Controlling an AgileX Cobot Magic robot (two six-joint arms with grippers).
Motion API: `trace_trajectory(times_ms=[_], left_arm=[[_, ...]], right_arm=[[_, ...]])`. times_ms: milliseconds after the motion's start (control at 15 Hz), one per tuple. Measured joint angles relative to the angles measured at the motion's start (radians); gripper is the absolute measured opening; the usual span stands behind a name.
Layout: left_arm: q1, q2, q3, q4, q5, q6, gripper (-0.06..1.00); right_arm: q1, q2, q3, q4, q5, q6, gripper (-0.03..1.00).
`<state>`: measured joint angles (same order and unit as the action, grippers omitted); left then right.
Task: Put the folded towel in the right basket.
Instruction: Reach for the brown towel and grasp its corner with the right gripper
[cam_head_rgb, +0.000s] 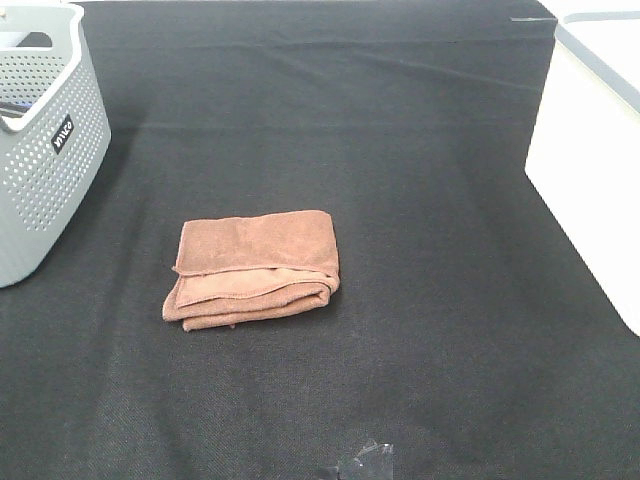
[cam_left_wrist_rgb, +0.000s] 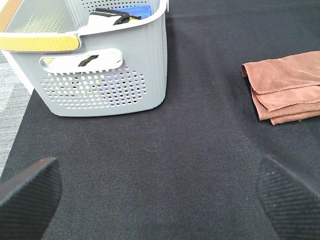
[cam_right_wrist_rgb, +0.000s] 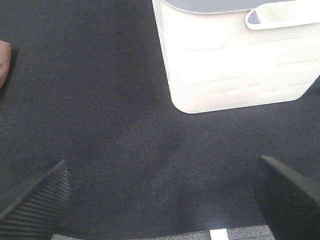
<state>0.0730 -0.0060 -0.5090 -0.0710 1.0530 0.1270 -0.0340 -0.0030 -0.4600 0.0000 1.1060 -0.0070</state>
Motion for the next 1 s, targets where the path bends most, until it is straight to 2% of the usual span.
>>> trace_trajectory(times_ms=[1000], left_arm=[[0.0, 0.0, 0.0, 0.0, 0.0, 0.0, 0.99]], right_arm=[[0.0, 0.0, 0.0, 0.0, 0.0, 0.0, 0.96]])
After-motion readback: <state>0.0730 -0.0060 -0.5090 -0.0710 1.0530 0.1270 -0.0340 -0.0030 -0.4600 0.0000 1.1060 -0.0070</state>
